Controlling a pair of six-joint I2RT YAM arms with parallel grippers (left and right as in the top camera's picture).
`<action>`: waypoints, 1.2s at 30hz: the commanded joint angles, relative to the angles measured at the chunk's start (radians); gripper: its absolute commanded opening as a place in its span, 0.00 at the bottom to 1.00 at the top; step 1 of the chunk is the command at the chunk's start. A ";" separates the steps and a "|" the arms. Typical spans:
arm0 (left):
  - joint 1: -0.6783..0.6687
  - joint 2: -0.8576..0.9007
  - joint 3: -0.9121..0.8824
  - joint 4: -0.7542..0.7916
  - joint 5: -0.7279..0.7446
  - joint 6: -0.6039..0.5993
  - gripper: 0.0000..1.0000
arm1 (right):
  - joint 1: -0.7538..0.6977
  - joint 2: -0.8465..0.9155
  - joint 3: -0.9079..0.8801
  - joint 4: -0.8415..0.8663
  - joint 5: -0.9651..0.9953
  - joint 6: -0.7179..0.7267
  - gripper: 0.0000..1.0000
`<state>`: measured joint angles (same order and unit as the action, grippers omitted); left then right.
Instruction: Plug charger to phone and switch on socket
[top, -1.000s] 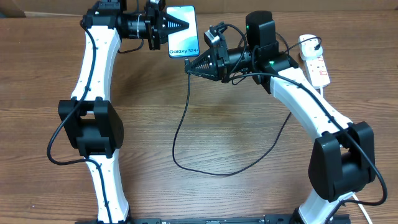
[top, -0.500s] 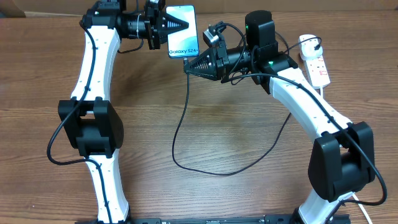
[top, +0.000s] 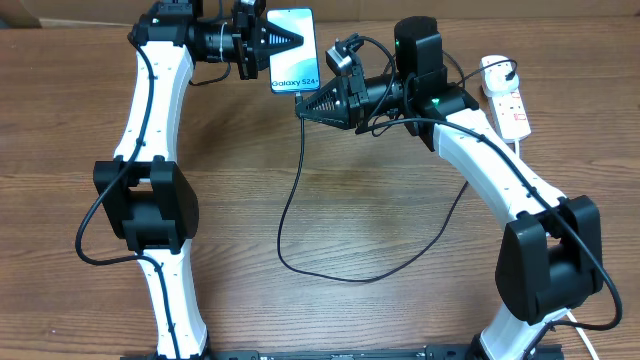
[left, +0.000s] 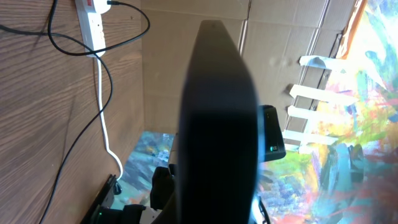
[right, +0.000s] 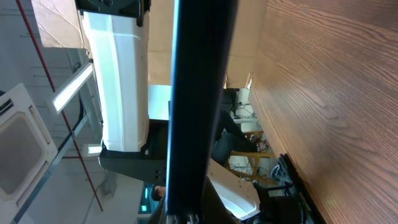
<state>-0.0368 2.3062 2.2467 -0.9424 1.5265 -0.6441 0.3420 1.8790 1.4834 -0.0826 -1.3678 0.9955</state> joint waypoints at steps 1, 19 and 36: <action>0.004 -0.014 0.021 0.005 0.034 0.031 0.04 | 0.005 -0.004 0.008 0.008 -0.022 0.004 0.04; 0.003 -0.014 0.021 0.005 0.034 0.031 0.04 | 0.006 -0.004 0.008 0.008 -0.024 0.003 0.04; 0.003 -0.014 0.021 0.005 0.039 0.031 0.04 | 0.006 -0.004 0.008 0.029 -0.014 0.008 0.04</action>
<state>-0.0368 2.3062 2.2467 -0.9424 1.5261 -0.6437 0.3420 1.8790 1.4834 -0.0631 -1.3796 0.9977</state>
